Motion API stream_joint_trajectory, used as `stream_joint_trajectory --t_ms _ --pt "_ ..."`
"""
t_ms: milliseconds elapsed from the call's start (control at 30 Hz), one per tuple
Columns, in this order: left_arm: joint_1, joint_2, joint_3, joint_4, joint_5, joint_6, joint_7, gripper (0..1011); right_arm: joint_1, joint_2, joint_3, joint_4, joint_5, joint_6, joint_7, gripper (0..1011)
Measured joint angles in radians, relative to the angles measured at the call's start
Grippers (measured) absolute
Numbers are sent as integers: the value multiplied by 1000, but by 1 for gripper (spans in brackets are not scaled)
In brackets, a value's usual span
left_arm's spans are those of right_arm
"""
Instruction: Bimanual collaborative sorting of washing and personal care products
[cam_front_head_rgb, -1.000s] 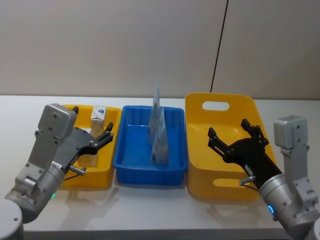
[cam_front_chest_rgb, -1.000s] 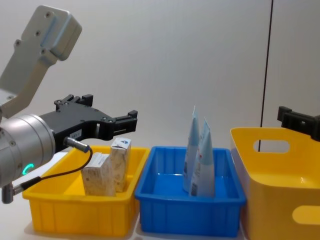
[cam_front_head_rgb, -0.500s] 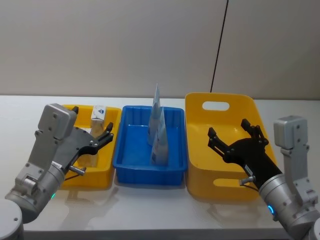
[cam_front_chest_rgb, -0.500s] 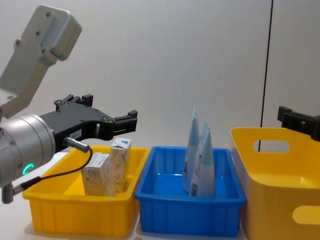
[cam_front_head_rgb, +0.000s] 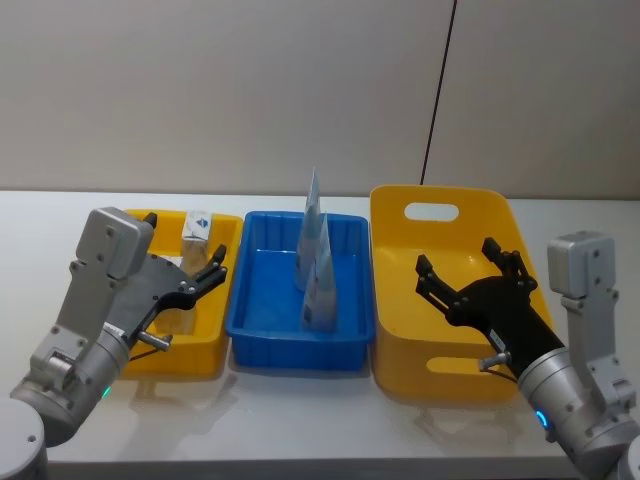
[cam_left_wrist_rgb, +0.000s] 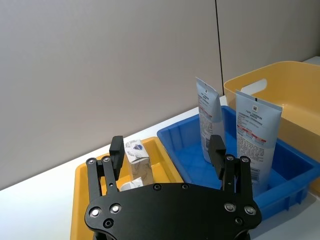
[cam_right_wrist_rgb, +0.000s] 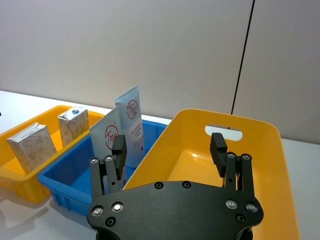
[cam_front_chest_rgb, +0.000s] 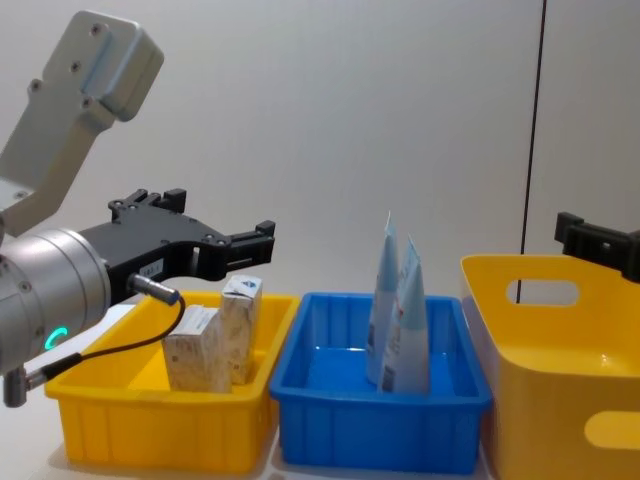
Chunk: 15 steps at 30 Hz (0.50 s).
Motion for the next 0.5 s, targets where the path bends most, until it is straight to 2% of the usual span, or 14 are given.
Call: stream_joint_trajectory --t_ms 500 --pt "0 0 0 0 0 0 0 1001 0 0 0 0 0 0 0 1002"
